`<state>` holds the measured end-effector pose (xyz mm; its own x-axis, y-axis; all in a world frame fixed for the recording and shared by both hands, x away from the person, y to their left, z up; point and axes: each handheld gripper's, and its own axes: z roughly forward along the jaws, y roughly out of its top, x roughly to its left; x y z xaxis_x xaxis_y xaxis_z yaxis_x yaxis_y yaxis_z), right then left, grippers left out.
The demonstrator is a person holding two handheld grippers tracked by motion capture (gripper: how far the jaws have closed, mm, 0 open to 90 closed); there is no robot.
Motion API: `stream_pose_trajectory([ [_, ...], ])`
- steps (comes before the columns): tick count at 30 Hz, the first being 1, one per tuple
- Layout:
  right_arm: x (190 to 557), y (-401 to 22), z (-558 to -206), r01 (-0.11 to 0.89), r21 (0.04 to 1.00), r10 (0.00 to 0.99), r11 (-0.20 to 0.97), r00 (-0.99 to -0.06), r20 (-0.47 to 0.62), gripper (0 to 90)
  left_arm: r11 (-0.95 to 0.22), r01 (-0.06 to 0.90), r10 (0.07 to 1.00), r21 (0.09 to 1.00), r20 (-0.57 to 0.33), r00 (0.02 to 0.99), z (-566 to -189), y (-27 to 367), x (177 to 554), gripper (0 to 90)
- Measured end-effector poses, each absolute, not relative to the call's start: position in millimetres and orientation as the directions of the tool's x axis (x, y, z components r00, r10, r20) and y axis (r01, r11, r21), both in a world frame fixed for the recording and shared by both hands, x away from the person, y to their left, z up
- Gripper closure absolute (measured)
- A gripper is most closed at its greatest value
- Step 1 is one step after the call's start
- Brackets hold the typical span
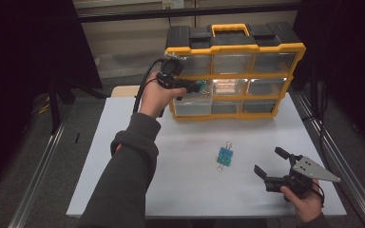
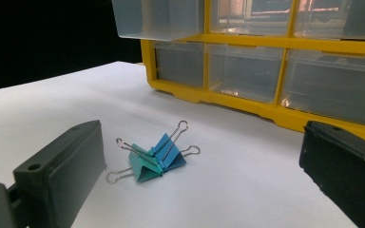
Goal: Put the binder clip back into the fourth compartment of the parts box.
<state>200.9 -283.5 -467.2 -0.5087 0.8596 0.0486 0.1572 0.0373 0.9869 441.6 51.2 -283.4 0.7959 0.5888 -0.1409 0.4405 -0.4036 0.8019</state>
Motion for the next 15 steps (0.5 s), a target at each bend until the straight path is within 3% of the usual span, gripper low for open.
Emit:
stream_pose_trajectory([
  [9,201.5,-283.6,-467.8,0.158,0.987,0.860,0.037,-0.509,0.050,0.6,-0.396,0.442,0.606,0.805,-0.132,0.785,-288.3,49.1,446.3,64.7],
  [10,201.6,-283.6,-467.8,0.158,0.987,0.859,0.037,-0.510,0.049,0.6,-0.404,0.434,0.597,0.805,-0.128,0.792,-289.1,48.9,446.7,62.9],
  [12,201.6,-283.7,-467.9,0.159,0.987,0.859,0.037,-0.510,0.050,0.6,-0.398,0.435,0.605,0.808,-0.125,0.786,-289.5,48.5,446.6,50.2],
  [15,201.8,-283.8,-468.0,0.157,0.987,0.859,0.038,-0.510,0.048,0.6,-0.379,0.436,0.602,0.816,-0.141,0.786,-287.5,49.2,443.8,48.7],
])
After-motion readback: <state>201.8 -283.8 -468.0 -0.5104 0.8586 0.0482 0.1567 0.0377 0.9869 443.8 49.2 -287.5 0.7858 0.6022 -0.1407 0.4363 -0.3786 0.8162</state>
